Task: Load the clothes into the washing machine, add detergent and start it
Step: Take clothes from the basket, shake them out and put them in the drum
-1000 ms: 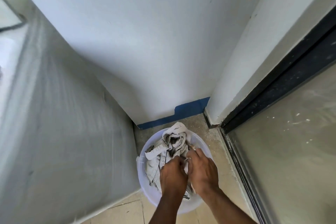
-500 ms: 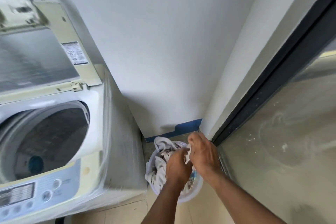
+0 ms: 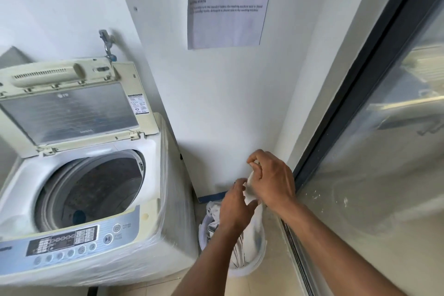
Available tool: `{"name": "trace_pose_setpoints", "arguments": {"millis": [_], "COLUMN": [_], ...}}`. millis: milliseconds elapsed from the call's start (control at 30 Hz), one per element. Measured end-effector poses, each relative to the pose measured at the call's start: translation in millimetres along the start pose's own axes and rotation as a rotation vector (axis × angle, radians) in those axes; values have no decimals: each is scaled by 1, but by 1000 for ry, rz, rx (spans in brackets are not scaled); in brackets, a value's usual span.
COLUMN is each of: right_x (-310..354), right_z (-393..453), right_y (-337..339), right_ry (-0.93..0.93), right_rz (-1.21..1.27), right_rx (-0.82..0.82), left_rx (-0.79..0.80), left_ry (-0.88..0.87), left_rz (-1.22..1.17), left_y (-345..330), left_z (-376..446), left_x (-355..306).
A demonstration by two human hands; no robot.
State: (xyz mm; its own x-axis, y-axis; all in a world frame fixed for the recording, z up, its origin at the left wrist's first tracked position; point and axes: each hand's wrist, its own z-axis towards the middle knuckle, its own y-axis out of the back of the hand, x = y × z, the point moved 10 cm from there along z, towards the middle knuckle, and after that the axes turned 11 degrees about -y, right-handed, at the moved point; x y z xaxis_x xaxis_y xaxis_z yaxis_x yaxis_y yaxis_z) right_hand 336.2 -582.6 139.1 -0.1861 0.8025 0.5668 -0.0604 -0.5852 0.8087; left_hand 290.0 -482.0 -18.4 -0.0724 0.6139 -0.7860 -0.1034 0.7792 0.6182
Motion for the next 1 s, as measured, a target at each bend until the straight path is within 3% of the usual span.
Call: {"name": "trace_pose_setpoints", "arguments": {"millis": [267,433,700,867,1000], "right_x": [90,89,49,80,118], "right_z": [15,16,-3,-14,-18], "right_y": [107,150,123,126,110], "right_ry": [232,312,243,341,367], "right_rz": [169,116,-71,75,178], "right_rx": [-189,-318,-233,-221,-63], "left_rx": [-288,-448,-554,-572,-600], "left_ry": [-68,-139,-248,-319,-379], "left_rz": [-30,-107,-207,-221,-259], "left_y": [94,160,247,269,285], "left_z": [8,13,6,5,3], "left_x": [-62,-110,-188,-220,-256]}}
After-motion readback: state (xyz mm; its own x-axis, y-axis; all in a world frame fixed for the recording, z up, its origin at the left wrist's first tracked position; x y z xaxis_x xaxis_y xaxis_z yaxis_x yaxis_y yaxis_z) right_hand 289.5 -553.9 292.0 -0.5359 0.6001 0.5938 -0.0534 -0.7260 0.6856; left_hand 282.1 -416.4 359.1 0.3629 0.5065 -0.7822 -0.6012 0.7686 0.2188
